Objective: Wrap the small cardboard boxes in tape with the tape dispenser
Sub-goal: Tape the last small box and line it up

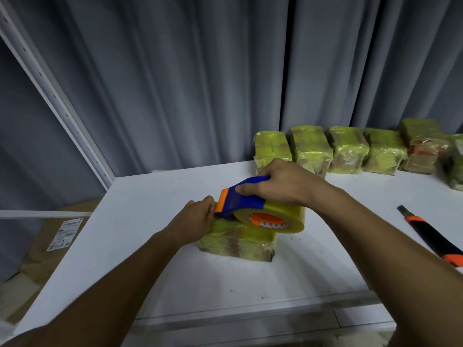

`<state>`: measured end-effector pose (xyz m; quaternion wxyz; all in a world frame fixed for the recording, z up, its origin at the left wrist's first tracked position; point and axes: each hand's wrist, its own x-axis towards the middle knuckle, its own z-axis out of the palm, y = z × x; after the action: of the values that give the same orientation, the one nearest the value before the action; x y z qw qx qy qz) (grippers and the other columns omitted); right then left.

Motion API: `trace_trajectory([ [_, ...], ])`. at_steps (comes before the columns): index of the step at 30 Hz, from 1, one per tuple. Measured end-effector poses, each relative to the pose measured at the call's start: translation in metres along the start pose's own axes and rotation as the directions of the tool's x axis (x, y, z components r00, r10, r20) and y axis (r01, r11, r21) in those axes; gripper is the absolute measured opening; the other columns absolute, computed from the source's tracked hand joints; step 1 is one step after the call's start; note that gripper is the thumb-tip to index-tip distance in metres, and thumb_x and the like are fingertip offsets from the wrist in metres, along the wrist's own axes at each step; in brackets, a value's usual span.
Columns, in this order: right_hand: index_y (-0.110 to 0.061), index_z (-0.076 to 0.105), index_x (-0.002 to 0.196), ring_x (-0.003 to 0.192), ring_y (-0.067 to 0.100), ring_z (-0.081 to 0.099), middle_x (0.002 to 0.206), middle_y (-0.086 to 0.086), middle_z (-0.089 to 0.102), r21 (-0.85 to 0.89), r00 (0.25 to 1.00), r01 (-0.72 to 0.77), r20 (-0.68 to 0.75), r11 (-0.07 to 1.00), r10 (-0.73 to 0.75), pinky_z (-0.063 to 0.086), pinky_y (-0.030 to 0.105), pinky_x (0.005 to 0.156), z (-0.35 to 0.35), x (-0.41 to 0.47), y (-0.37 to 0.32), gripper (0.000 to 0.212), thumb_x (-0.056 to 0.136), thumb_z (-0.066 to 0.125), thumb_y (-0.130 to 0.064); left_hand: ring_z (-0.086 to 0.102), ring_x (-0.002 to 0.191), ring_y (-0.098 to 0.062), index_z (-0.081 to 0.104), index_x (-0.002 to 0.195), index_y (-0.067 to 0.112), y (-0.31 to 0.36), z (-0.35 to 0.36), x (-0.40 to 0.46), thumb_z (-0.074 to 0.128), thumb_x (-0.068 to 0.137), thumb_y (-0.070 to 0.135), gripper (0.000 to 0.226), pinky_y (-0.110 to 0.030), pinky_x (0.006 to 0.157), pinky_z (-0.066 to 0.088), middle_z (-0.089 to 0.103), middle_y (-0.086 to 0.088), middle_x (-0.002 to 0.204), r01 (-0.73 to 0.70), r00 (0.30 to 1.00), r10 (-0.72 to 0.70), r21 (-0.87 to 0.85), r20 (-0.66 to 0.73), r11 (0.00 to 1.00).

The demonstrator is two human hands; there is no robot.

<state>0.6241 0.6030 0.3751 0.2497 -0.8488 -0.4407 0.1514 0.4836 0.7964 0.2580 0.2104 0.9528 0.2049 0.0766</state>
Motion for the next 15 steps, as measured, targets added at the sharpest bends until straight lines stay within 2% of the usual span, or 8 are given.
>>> trace_trajectory([
  [5,-0.019,0.073,0.072,0.075,0.017,0.066,0.075,0.0,0.07,0.04,0.999,-0.036,0.024,0.999,0.035,0.047,0.029,0.063,-0.009,-0.006,0.005,0.052,0.081,0.066,-0.07,0.044,0.079,-0.014,0.043,0.09,0.022,0.004,0.004,-0.002,0.032,0.105,0.03,0.02,-0.028,0.062,0.036,0.05,0.01,0.075,-0.012,1.0,0.013,0.064,-0.018,0.998],
  [11,-0.017,0.08,0.082,0.077,0.016,0.071,0.079,0.0,0.076,0.121,0.992,-0.121,0.039,0.985,0.117,0.052,0.029,0.067,-0.03,-0.02,0.023,0.05,0.079,0.071,-0.066,0.043,0.081,-0.014,0.043,0.09,0.021,0.006,0.004,-0.002,0.034,0.105,0.037,0.024,-0.025,0.058,0.032,0.048,0.013,0.071,-0.017,0.999,0.021,0.109,-0.032,0.994],
  [15,-0.017,0.078,0.08,0.078,0.016,0.07,0.077,-0.001,0.074,0.12,0.993,-0.115,0.015,0.986,0.114,0.05,0.029,0.066,-0.019,-0.02,0.028,0.049,0.081,0.07,-0.065,0.044,0.08,-0.016,0.041,0.089,0.021,0.014,0.002,-0.003,0.032,0.104,0.039,0.024,-0.03,0.061,0.033,0.047,0.006,0.075,-0.031,0.999,0.041,0.283,-0.029,0.959],
])
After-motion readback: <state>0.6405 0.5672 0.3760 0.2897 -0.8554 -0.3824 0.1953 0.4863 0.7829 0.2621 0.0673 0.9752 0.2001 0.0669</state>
